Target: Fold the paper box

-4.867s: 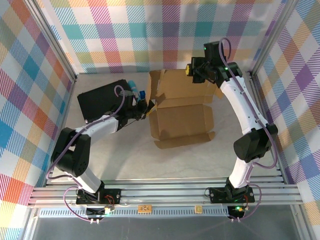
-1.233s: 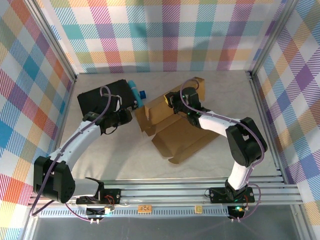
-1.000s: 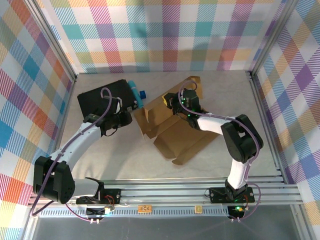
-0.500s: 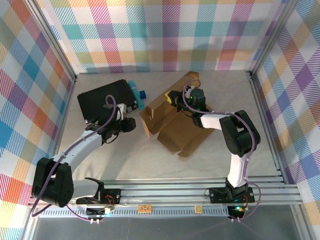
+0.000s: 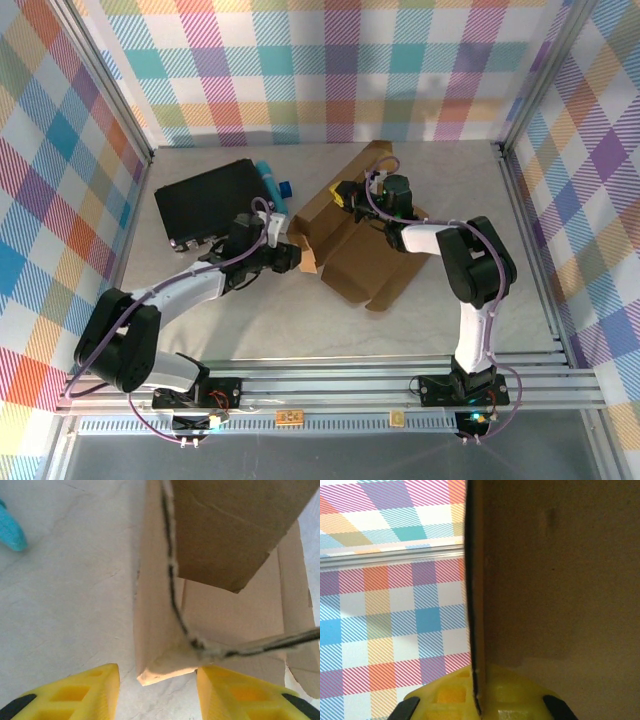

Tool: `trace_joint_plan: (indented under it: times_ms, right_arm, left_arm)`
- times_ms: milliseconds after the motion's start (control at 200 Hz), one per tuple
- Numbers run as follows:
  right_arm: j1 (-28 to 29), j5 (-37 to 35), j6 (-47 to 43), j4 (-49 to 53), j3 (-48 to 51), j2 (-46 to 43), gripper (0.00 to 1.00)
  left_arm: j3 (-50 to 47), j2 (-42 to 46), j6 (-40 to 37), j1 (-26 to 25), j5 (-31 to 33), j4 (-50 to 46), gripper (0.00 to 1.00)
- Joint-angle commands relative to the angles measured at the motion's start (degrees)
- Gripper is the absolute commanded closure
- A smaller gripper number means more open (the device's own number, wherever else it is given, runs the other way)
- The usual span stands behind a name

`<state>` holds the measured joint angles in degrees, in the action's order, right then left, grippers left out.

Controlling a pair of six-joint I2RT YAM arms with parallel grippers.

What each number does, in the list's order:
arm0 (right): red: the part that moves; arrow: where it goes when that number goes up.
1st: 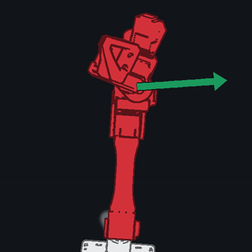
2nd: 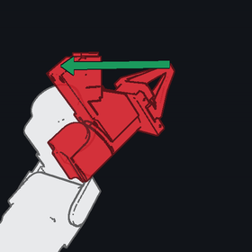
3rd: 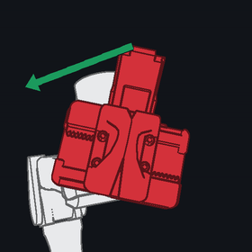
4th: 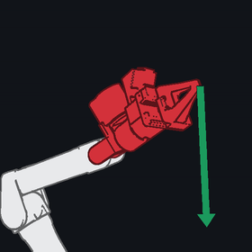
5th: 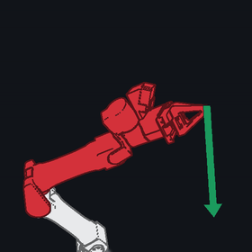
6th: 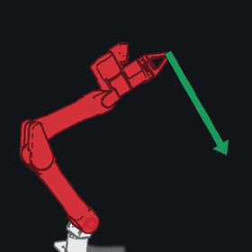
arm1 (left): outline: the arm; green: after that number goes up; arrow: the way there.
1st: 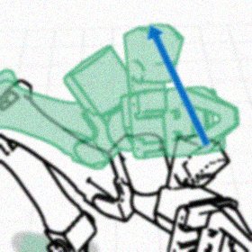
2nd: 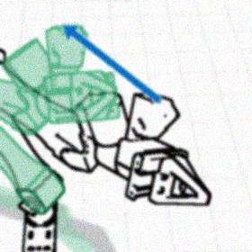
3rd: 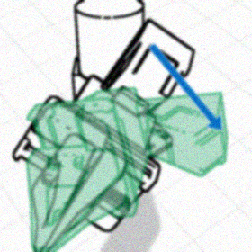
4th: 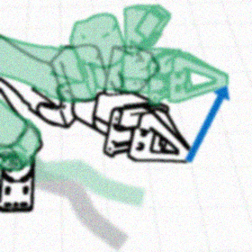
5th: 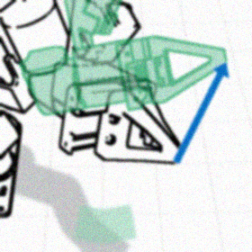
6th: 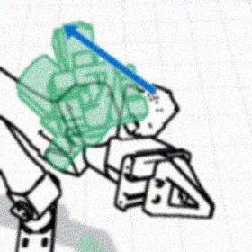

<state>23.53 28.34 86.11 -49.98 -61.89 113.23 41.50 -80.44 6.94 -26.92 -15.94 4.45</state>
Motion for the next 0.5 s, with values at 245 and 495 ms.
trace_joint_plan:
  times_ms: [245, 495]
  right_arm:
    - [-0.24, 1.81, 0.64, -4.65, -1.13, 1.56, 1.0]
    - [-0.28, 1.41, 1.65, -5.39, -1.92, 1.99, 1.0]
  left_arm:
    - [3.68, -3.64, 0.04, -4.23, 4.75, 4.99, 0.55]
    - [4.38, -5.22, 2.12, -7.98, 10.33, 6.86, 0.54]
